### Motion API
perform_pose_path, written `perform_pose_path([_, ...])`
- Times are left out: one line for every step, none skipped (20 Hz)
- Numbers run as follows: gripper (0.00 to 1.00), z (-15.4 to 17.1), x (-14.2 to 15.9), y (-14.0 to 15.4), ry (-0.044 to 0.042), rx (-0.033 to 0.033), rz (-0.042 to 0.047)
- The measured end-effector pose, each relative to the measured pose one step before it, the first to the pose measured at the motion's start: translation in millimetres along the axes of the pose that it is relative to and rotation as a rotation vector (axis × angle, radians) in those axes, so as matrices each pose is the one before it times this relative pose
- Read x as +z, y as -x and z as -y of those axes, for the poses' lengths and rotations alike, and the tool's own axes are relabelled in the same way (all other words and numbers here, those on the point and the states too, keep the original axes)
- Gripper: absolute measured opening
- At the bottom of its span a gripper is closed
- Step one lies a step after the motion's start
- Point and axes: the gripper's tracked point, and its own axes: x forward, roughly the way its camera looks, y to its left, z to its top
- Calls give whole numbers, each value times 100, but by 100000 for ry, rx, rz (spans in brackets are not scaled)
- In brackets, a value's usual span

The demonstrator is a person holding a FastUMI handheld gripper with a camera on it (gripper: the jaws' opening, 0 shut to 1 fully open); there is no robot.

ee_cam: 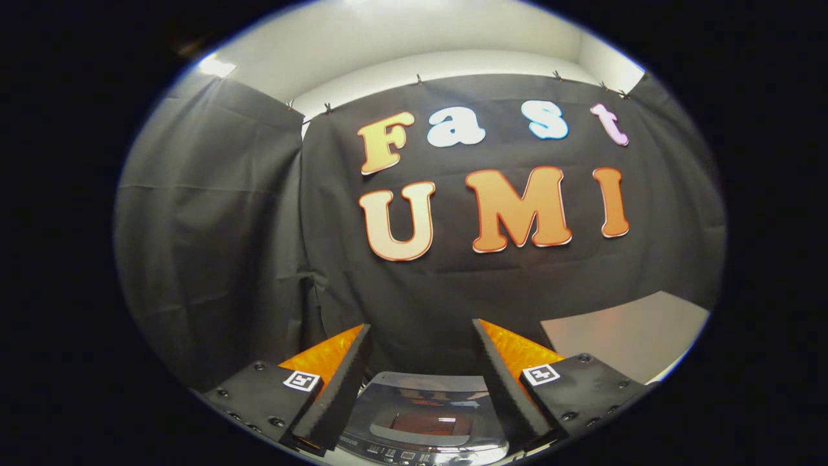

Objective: Put the clothes into the washing machine and then close the washing machine lid.

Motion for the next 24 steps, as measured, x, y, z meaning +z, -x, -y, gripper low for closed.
perform_pose_path([98,306,1483,1808,558,-777,1244])
perform_pose_path([98,557,978,1965,1025,-207,865])
perform_pose_path([98,909,872,1663,1300,-751,457])
perform_pose_path([98,1219,692,1620,1068,-1261,166])
perform_pose_path([98,1218,708,1498,1003,-797,-18])
perform_pose_path([98,1363,522,1495,700,-1489,141])
perform_pose_path([98,1581,484,1381,267,-1758,366])
perform_pose_path([98,1578,275,1321,198,-1990,20])
perform_pose_path([98,1716,203,1144,299,-2286,3])
perform_pose_path([98,1809,220,995,492,-2252,191])
perform_pose_path([98,1805,119,999,193,-1970,-35])
perform_pose_path([98,1683,126,974,4,-1301,-3])
perform_pose_path([98,1770,70,874,27,-1331,-216])
perform_pose_path([98,1813,-34,946,-19,-1359,-546])
perform_pose_path([98,1826,-21,869,102,-961,-510])
perform_pose_path([98,1815,77,824,133,-998,-121])
perform_pose_path([98,1796,122,761,512,-1073,-105])
perform_pose_path([98,1773,124,839,1054,-1552,-170])
perform_pose_path([98,1909,68,802,1462,-1999,60])
perform_pose_path([98,1674,-38,796,1119,-1964,228])
perform_pose_path([98,1529,-28,482,441,-1589,304])
perform_pose_path([98,1112,-147,358,-200,-1023,2])
perform_pose_path([98,1001,-191,554,-661,-652,77])
perform_pose_path([98,836,-185,519,-729,-938,-220])
